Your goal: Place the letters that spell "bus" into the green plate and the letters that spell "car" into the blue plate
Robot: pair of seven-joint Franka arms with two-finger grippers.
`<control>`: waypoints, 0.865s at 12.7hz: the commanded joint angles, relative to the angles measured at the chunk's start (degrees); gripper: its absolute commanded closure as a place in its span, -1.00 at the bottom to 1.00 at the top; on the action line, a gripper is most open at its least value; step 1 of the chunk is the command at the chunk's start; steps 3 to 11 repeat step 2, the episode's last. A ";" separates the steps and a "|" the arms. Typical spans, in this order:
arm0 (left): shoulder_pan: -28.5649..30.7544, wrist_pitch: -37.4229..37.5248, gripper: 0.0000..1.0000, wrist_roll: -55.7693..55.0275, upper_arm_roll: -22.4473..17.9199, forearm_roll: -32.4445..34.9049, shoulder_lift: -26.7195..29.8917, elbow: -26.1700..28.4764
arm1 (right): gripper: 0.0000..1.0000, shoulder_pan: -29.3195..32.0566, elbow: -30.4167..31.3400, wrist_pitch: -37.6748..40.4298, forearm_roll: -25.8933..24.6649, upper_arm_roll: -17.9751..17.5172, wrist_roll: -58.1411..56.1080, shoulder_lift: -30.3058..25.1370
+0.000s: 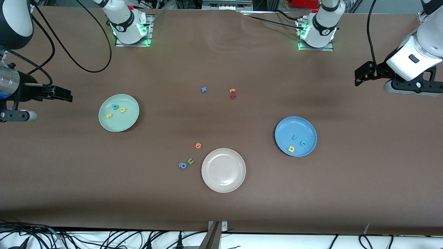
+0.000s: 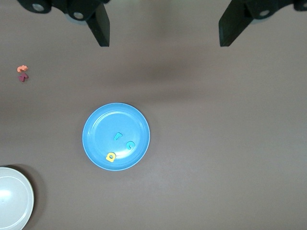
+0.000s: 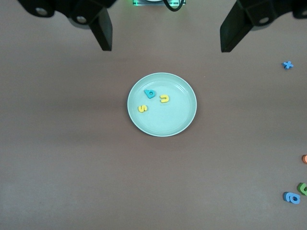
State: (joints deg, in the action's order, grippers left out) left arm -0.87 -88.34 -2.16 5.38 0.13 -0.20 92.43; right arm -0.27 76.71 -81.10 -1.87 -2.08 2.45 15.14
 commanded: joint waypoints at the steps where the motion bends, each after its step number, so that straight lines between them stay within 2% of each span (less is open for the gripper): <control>1: 0.60 1.86 -1.00 -0.56 0.95 1.62 -0.24 -1.82 | -0.99 0.71 0.02 -0.03 -0.33 -0.91 0.63 -0.20; 11: 0.60 1.95 -1.00 -0.56 0.95 1.62 -0.24 -1.82 | -0.99 0.71 0.02 -0.11 -0.24 -0.91 0.63 -0.20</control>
